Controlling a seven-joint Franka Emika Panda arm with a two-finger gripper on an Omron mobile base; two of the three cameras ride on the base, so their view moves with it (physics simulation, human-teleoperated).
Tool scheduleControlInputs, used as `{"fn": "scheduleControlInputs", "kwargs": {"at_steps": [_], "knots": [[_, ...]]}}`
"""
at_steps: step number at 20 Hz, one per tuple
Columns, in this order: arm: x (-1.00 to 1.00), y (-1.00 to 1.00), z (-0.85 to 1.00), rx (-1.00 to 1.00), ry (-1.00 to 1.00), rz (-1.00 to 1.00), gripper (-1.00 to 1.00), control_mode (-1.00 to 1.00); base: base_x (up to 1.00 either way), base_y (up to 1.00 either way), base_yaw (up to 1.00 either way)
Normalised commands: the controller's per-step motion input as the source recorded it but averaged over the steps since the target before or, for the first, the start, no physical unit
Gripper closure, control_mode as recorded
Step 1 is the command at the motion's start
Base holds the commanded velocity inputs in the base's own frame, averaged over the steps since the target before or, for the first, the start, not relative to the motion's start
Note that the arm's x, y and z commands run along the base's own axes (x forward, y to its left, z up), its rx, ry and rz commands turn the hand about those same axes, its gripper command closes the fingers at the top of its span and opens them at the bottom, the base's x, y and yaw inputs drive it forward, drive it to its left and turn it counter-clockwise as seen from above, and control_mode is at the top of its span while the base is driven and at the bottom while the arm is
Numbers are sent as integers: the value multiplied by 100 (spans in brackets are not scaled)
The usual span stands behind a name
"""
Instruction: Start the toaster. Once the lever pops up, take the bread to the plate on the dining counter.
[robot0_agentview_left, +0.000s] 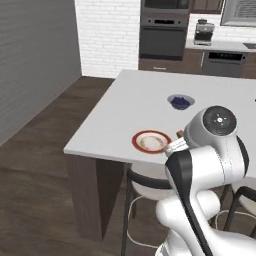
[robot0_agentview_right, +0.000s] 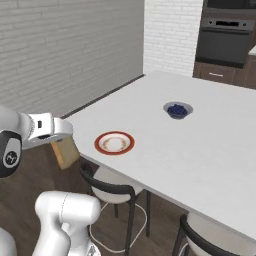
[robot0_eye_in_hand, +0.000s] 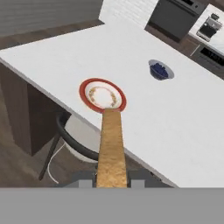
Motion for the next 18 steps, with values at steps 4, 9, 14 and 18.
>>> {"fn": "scheduleControlInputs", "kwargs": {"at_steps": [4, 9, 14, 18], "knots": [[17, 15, -5, -1, -3, -11, 100, -100, 50, 46, -34], [76, 29, -13, 0, -12, -44, 100, -100, 0, 0, 0], [78, -19, -27, 0, 6, -37, 100, -100, 0, 0, 0], [86, -24, -25, -1, 25, -39, 100, -100, 0, 0, 0]]}}
